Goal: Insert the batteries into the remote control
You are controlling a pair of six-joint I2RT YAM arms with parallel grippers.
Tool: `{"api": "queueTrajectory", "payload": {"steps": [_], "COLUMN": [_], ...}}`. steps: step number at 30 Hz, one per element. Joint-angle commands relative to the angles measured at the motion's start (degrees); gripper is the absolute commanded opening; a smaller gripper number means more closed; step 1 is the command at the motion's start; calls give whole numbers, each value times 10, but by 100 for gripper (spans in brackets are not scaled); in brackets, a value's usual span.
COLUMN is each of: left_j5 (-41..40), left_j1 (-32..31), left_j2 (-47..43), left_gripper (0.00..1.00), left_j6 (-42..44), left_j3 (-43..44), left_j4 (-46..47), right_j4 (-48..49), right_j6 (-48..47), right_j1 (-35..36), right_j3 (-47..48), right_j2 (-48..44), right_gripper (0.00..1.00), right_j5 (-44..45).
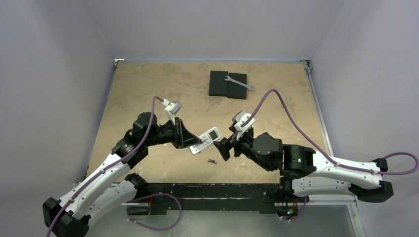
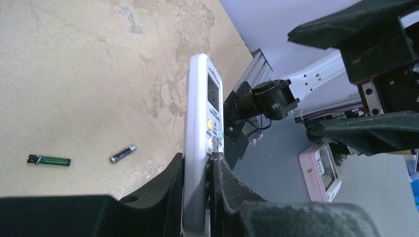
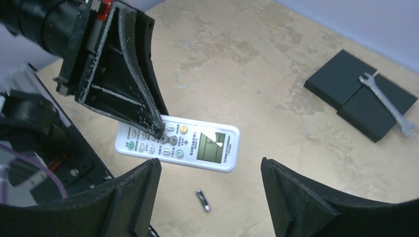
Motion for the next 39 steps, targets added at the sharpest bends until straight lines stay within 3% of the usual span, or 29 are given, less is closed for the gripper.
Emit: {"api": "queueTrajectory", "payload": {"steps": [1,11,23,32,39], "left_j5": [-38,-89,-115,-122,-127], "left_j1": [2,2,1,1,1], "left_j2": [-19,-59,-80,-84,-88], "left_gripper": [0,0,0,0,0], "left_j6": [-51,-139,-219,-252,-264], "left_j3": [-11,-54,-91,-122,-134], "left_j4": [87,192,274,325,350], "right_j4": [31,154,391,537,586], "right_j6": [142,273,376,413,436], "right_j1": [-3,-18,-98,-115,-115], "right_j3": [-13,-97,-214,-253,-253], "right_j2": [-13,-27,-26,9,53], "right_gripper": [81,73,70,67,61], "right_j5": [37,24,-123,-194,-224]}}
